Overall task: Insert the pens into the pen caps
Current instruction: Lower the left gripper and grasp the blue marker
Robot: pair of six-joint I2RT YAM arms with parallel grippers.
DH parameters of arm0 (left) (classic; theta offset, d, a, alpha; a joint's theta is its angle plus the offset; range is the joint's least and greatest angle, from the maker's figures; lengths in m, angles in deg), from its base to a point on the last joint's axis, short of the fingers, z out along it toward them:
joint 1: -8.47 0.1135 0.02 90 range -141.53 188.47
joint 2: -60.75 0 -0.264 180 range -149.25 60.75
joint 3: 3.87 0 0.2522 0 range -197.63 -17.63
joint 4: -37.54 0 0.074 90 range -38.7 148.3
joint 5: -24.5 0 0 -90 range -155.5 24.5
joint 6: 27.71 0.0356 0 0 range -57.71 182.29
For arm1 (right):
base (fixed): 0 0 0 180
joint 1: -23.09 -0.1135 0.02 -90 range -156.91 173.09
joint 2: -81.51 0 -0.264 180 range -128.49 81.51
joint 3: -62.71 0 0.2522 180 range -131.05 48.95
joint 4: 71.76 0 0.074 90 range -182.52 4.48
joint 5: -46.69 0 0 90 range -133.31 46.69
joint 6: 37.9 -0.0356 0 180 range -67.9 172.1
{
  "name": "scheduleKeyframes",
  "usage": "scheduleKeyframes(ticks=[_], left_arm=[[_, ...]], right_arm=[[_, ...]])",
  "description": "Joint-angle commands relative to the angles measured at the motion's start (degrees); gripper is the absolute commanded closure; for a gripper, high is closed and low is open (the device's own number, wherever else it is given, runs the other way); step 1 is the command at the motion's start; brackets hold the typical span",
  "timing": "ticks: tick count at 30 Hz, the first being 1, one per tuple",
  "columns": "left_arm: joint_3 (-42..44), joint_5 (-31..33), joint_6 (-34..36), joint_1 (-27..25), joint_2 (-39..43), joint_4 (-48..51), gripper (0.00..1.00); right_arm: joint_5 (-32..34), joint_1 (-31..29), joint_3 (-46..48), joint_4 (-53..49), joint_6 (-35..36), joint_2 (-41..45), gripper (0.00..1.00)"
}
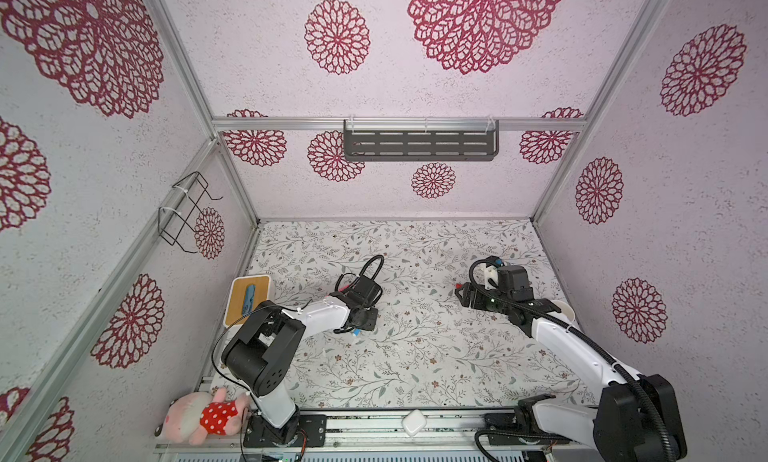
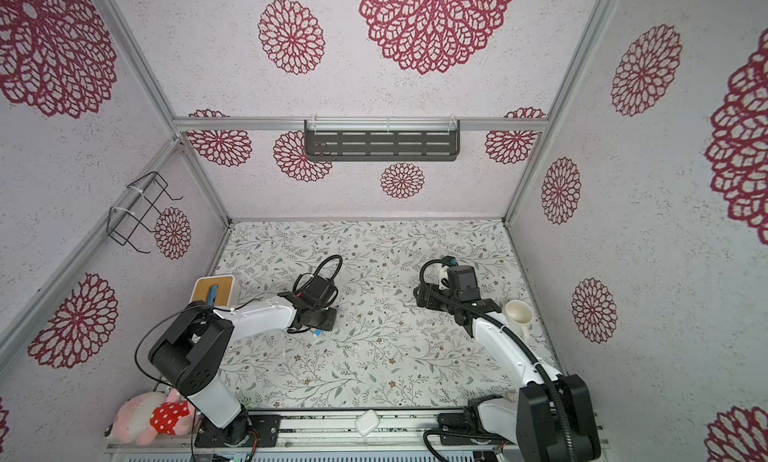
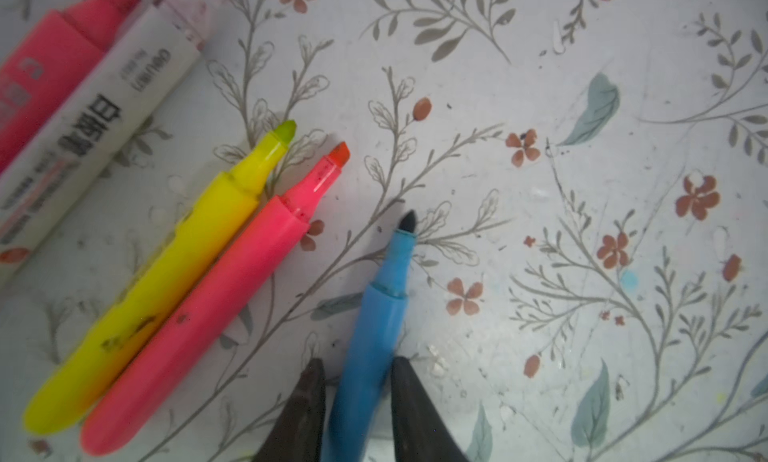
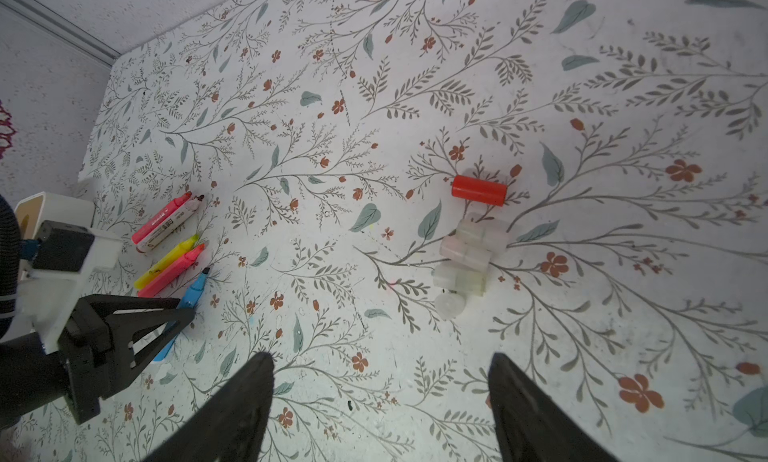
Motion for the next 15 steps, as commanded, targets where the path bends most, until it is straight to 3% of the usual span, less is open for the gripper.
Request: scheduleKeyframes(ticks=[1,7,15], left_arm=[[-0.98,1.73,-0.30,-1.14,-2.06,3.00,0.69],[-1.38,3.02,0.08,-2.27,-2.58,4.39,0.69],[-2.18,2.41,0.44,-2.57,-3.49,5.65,0.86]], right_arm=[[0.14,-0.38,-0.10,1.32,-0.71,0.34,0.18],[0.60,-0.32,0.08,1.05,-0.48,1.02,0.17],[1.21,-0.36,0.41,0.96,-0.40,1.88,0.18]])
